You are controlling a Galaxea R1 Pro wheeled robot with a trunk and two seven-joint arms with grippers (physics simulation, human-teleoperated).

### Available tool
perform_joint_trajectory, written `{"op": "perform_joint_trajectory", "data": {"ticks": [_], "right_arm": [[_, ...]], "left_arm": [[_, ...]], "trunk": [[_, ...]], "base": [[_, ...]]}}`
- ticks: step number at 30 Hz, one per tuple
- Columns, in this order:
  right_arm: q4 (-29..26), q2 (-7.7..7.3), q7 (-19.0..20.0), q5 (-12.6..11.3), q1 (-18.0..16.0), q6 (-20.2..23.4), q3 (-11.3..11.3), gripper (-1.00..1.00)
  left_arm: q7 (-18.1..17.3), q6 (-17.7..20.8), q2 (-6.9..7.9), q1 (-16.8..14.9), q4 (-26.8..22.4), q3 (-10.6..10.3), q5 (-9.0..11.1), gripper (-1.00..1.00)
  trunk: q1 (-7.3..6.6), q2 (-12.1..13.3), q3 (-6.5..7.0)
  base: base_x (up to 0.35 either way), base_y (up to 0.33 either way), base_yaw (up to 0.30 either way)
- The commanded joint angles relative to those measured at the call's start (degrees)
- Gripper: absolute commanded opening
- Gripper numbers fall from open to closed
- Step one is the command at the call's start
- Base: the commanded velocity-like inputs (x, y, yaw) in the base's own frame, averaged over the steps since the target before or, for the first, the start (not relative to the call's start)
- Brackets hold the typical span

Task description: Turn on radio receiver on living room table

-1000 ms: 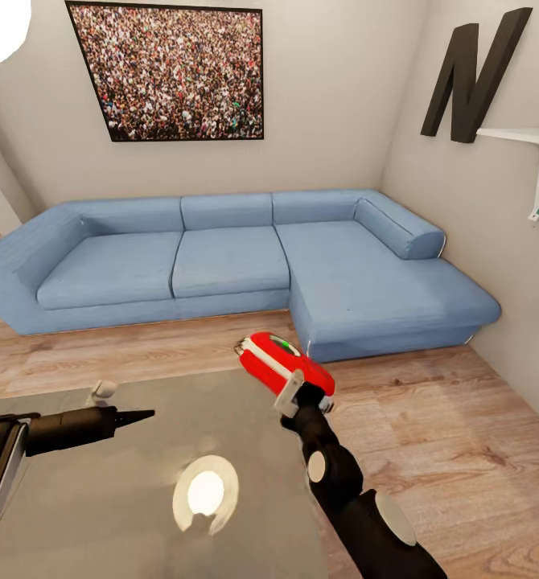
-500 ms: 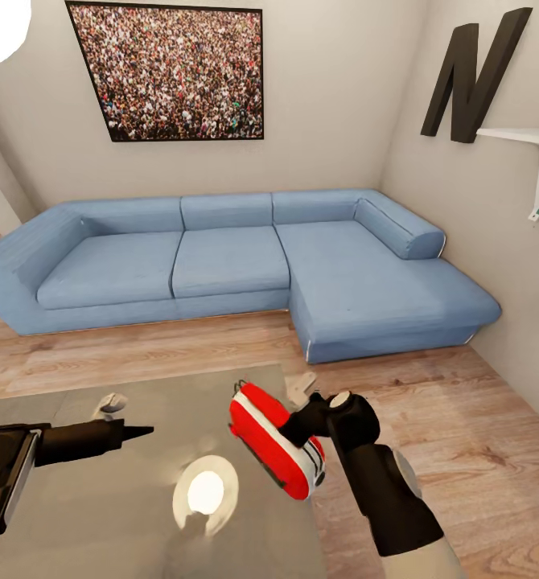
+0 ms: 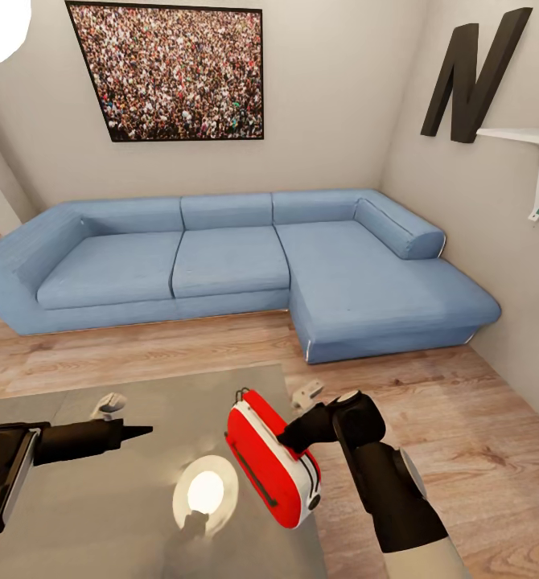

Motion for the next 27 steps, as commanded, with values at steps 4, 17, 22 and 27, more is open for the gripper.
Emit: {"op": "perform_joint_trajectory", "data": {"ticks": [4, 17, 22, 27], "right_arm": [[0.0, 0.00, 0.0, -0.4, 0.0, 0.1, 0.1, -1.00], [0.3, 0.00, 0.0, -0.4, 0.0, 0.1, 0.3, -1.00], [0.4, 0.00, -0.5, -0.4, 0.0, 0.1, 0.3, -1.00], [0.5, 0.00, -1.8, -0.4, 0.0, -2.2, 0.4, -1.00]], "left_arm": [[-0.1, 0.0, -0.15, 0.0, 0.0, 0.0, 0.0, -1.00], [0.1, 0.0, -0.36, 0.0, 0.2, 0.1, -0.1, -1.00], [0.2, 0.0, -0.41, 0.0, 0.2, 0.1, -0.1, -1.00], [0.4, -0.1, -0.44, 0.0, 0.3, 0.0, -0.1, -1.00]], "trunk": [[0.00, 0.0, 0.00], [0.00, 0.0, 0.00], [0.00, 0.0, 0.00], [0.00, 0.0, 0.00]], "base": [[0.000, 0.000, 0.000], [0.000, 0.000, 0.000], [0.000, 0.000, 0.000], [0.000, 0.000, 0.000]]}}
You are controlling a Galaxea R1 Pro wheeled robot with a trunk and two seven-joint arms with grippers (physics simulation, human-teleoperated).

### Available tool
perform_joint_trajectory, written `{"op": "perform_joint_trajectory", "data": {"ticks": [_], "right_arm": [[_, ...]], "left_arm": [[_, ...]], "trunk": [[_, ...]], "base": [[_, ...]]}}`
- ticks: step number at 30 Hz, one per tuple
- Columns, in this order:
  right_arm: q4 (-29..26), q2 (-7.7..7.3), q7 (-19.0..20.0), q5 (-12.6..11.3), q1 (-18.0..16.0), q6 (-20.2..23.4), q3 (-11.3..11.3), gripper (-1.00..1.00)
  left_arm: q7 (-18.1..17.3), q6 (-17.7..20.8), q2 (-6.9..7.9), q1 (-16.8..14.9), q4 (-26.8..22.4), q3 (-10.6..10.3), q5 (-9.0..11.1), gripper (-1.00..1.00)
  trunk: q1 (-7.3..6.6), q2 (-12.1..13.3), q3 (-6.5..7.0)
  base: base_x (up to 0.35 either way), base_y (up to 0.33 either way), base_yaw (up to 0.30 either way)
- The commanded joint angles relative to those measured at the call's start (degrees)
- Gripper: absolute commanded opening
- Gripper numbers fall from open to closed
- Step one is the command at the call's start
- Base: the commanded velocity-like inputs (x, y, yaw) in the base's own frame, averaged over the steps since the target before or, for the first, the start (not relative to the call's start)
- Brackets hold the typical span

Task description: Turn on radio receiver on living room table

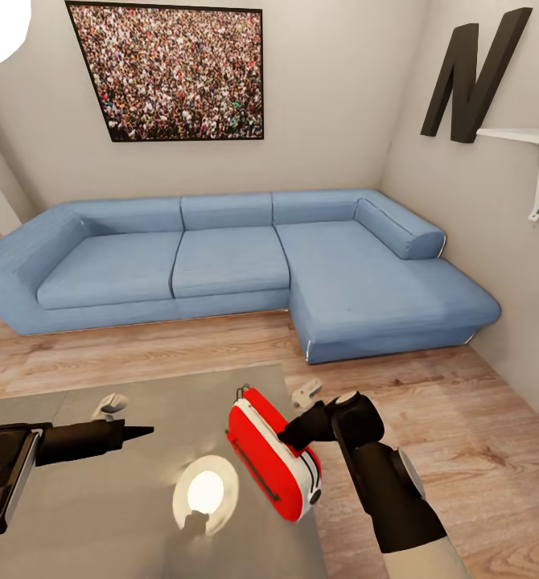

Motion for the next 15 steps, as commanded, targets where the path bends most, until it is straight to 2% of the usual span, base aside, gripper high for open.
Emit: {"op": "perform_joint_trajectory", "data": {"ticks": [1, 4, 9, 12, 15], "right_arm": [[0.0, 0.00, -0.9, -0.3, 0.0, -0.5, 0.0, -1.00], [0.1, 0.00, -3.8, -0.6, 0.0, -1.8, 0.1, -1.00], [0.5, 0.00, -5.8, -4.0, 0.0, -4.3, 0.2, -1.00], [0.9, 0.00, -7.5, -4.7, 0.0, -5.0, 0.3, -1.00], [3.3, 0.00, -9.0, -5.0, 0.0, -8.7, 0.3, -1.00]], "left_arm": [[0.0, 0.0, 0.00, 0.0, 0.0, 0.0, 0.0, -1.00], [0.0, 0.0, 0.00, 0.0, 0.0, 0.0, 0.0, -1.00], [0.1, 0.0, -0.02, 0.0, 0.1, 0.0, 0.0, -1.00], [0.1, -0.1, -0.04, 0.0, 0.2, 0.0, 0.0, -1.00], [0.1, -0.1, -0.08, 0.0, 0.2, 0.0, 0.0, -1.00]], "trunk": [[0.00, 0.0, 0.00], [0.00, 0.0, 0.00], [0.00, 0.0, 0.00], [0.00, 0.0, 0.00], [0.00, 0.0, 0.00]], "base": [[0.000, 0.000, 0.000], [0.000, 0.000, 0.000], [0.000, 0.000, 0.000], [0.000, 0.000, 0.000], [0.000, 0.000, 0.000]]}}
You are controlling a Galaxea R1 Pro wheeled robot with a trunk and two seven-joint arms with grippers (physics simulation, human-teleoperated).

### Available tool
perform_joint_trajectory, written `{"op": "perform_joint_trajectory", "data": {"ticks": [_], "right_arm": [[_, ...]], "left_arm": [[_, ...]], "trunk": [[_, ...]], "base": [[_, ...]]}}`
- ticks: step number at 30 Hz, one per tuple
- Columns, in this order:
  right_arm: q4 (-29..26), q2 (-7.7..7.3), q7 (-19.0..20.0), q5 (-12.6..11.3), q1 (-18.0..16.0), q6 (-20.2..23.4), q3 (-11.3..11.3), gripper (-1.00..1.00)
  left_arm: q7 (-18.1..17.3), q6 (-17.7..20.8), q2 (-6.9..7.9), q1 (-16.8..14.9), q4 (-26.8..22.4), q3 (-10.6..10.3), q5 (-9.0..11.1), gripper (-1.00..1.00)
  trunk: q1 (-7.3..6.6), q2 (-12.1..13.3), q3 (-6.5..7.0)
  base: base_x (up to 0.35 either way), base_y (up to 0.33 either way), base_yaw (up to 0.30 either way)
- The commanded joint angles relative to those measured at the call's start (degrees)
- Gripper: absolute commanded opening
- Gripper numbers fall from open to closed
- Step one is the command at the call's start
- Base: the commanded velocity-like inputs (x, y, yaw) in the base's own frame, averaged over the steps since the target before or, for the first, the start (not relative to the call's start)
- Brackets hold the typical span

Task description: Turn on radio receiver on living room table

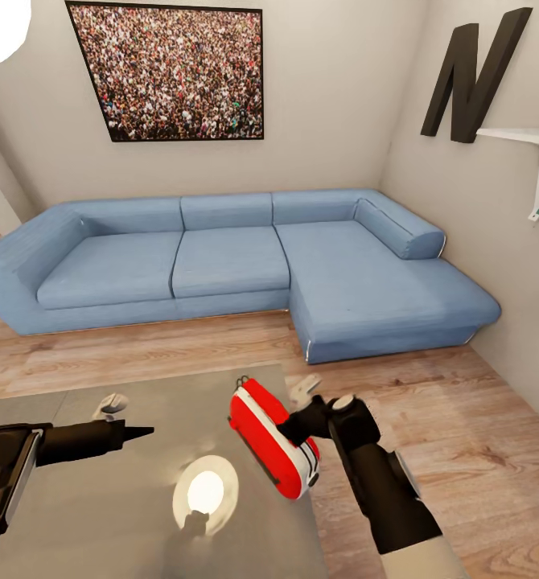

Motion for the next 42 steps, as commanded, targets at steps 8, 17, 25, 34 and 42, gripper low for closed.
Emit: {"op": "perform_joint_trajectory", "data": {"ticks": [8, 17, 25, 34, 42], "right_arm": [[7.5, 0.01, -3.1, -1.2, -0.1, -5.9, 0.4, -1.00], [10.1, 0.01, -9.7, -7.5, -0.1, -7.5, 4.8, -1.00], [10.6, 0.01, -10.4, -9.4, -0.1, -7.6, 5.4, -1.00], [10.7, 0.01, -10.6, -9.7, -0.1, -7.6, 5.3, -1.00], [12.1, 0.01, -11.8, -9.7, 0.3, -8.9, 4.9, -1.00]], "left_arm": [[0.0, -0.1, 0.07, 0.0, 0.1, 0.0, 0.0, -1.00], [0.0, -0.2, 0.07, 0.0, 0.1, 0.0, 0.1, -1.00], [0.0, -0.2, 0.07, 0.0, 0.1, 0.0, 0.1, -1.00], [-0.1, -0.1, 0.10, 0.0, 0.1, -0.1, 0.1, -1.00], [0.1, -0.2, 0.02, 0.0, 1.3, 0.0, -0.1, -1.00]], "trunk": [[0.00, 0.0, 0.00], [0.00, 0.0, 0.00], [0.00, 0.0, 0.00], [0.00, 0.0, 0.00], [0.00, 0.0, 0.00]], "base": [[0.000, 0.000, 0.000], [0.000, 0.000, 0.000], [0.000, 0.000, 0.000], [0.000, 0.000, 0.000], [0.000, 0.000, 0.000]]}}
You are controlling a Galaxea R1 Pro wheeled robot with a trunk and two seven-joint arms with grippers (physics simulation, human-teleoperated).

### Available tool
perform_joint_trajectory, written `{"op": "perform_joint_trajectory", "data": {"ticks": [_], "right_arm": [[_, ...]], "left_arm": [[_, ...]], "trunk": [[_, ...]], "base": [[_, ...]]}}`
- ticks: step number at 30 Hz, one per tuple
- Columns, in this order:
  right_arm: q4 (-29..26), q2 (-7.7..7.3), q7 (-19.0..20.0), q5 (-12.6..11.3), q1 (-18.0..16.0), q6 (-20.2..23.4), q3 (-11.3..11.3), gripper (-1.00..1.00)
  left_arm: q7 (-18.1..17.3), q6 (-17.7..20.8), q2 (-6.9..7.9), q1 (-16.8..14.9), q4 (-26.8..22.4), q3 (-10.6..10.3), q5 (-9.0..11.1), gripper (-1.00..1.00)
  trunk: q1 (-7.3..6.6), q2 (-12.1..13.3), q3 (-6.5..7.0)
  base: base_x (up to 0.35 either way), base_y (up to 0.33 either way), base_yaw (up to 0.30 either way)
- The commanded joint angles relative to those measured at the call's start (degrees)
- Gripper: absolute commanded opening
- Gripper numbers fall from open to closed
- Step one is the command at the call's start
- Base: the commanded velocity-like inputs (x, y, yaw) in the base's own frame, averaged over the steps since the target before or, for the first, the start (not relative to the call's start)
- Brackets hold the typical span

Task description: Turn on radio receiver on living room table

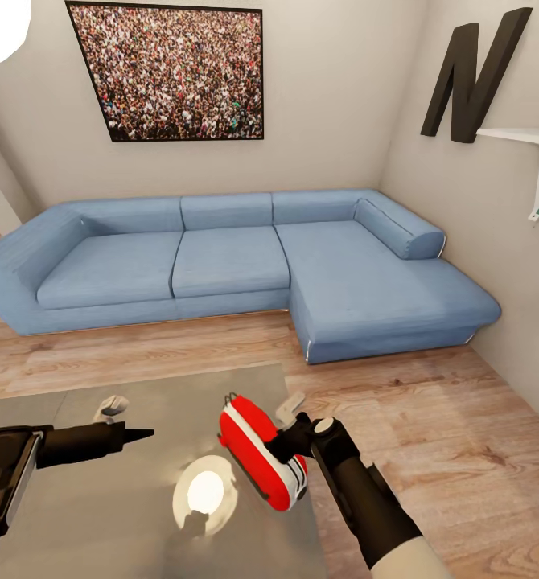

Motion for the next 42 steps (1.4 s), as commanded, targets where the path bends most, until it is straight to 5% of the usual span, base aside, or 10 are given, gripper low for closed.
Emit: {"op": "perform_joint_trajectory", "data": {"ticks": [1, 17, 24, 28, 31, 34, 42], "right_arm": [[0.3, 0.01, -0.3, -0.3, 0.1, -0.3, 0.1, -1.00], [-2.8, -0.23, 2.1, 0.3, 0.1, 3.4, 0.3, -1.00], [-2.6, -0.19, 1.9, 0.2, 0.2, 2.6, 0.4, -1.00], [-1.0, 0.01, -0.2, -0.3, 0.2, -2.2, 0.3, -1.00], [2.2, 0.01, -5.5, -2.5, 0.2, -8.1, 0.3, -1.00], [3.8, 0.01, -7.6, -7.3, 0.2, -11.7, 0.3, -1.00], [3.8, 0.01, -7.8, -8.3, 0.1, -12.3, 0.4, -1.00]], "left_arm": [[-0.1, 0.0, 0.02, 0.0, -0.3, 0.0, 0.0, -1.00], [-0.3, 0.3, -0.03, 0.0, -1.2, -0.2, 0.1, -1.00], [-0.2, 0.1, -0.03, 0.0, -1.0, -0.2, 0.1, -1.00], [-0.1, 0.0, -0.03, 0.0, -0.9, -0.2, 0.1, -1.00], [-0.1, 0.0, 0.02, 0.0, -0.6, -0.4, 0.1, -1.00], [-0.1, 0.0, 0.05, 0.0, 0.6, -0.5, 0.0, -1.00], [-0.2, 0.0, 0.06, 0.0, 0.9, -0.5, 0.0, -1.00]], "trunk": [[0.00, 0.0, 0.00], [0.00, 0.0, 0.00], [0.00, 0.0, 0.00], [0.00, 0.0, 0.00], [0.00, 0.0, 0.00], [0.00, 0.0, 0.00], [0.00, 0.0, 0.00]], "base": [[0.000, 0.000, 0.000], [0.000, 0.000, 0.000], [0.000, 0.000, 0.000], [0.000, 0.000, 0.000], [0.000, 0.000, 0.000], [0.000, 0.000, 0.000], [0.000, 0.000, 0.000]]}}
